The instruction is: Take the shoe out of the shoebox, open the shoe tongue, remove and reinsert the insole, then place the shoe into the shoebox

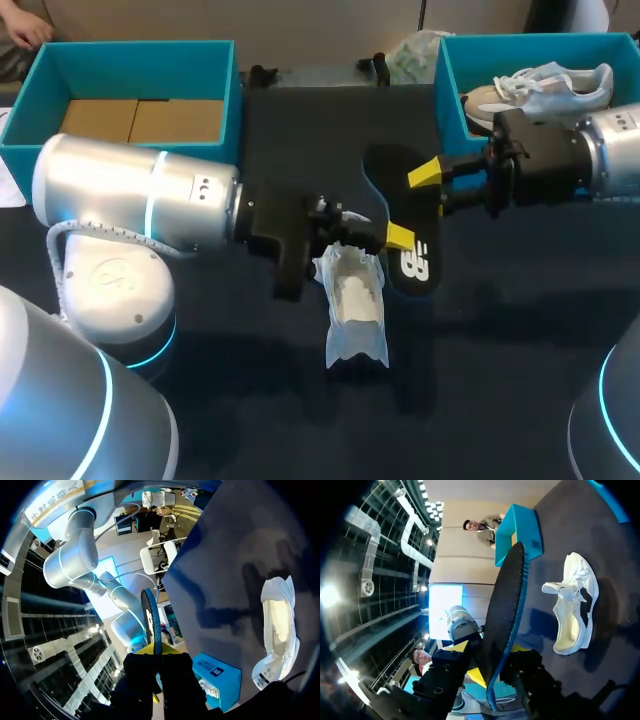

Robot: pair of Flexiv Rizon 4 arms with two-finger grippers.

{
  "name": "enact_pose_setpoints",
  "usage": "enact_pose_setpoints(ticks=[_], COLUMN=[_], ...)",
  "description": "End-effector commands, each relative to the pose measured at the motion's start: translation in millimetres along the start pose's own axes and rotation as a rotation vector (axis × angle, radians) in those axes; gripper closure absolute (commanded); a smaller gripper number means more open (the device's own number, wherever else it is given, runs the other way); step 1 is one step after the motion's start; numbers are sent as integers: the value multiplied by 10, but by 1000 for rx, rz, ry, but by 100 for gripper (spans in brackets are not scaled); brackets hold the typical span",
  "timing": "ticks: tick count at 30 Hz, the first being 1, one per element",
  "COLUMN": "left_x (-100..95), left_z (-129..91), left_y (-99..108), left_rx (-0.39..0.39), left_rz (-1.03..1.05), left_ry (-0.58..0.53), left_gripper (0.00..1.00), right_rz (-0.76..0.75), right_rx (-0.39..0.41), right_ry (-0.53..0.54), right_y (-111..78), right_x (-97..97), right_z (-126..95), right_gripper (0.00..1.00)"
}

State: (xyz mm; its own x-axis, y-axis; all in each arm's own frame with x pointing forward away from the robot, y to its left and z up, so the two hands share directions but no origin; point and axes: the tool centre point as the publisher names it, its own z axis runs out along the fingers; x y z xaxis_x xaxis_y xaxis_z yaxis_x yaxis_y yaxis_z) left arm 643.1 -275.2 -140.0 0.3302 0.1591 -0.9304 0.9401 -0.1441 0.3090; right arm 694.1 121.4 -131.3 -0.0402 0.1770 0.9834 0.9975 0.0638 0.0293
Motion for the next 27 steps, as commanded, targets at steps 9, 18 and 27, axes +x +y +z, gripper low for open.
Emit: enact_pose_setpoints(ticks=[9, 18, 27], left_x=[17, 29, 94], left_z=[182, 184, -56], left_y=[40, 18, 3], left_rx=[1, -26, -48], left_rz=[18, -27, -82], left_ry=[-2, 5, 53], left_gripper=[100, 100, 0], right_rz=[-1, -1, 12], right_rx=[4, 3, 3], right_ry=[7, 6, -3], right_y=[16, 38, 88], right_x=[-11, -19, -93], right_z=[22, 9, -64], right_gripper=[95, 100, 100])
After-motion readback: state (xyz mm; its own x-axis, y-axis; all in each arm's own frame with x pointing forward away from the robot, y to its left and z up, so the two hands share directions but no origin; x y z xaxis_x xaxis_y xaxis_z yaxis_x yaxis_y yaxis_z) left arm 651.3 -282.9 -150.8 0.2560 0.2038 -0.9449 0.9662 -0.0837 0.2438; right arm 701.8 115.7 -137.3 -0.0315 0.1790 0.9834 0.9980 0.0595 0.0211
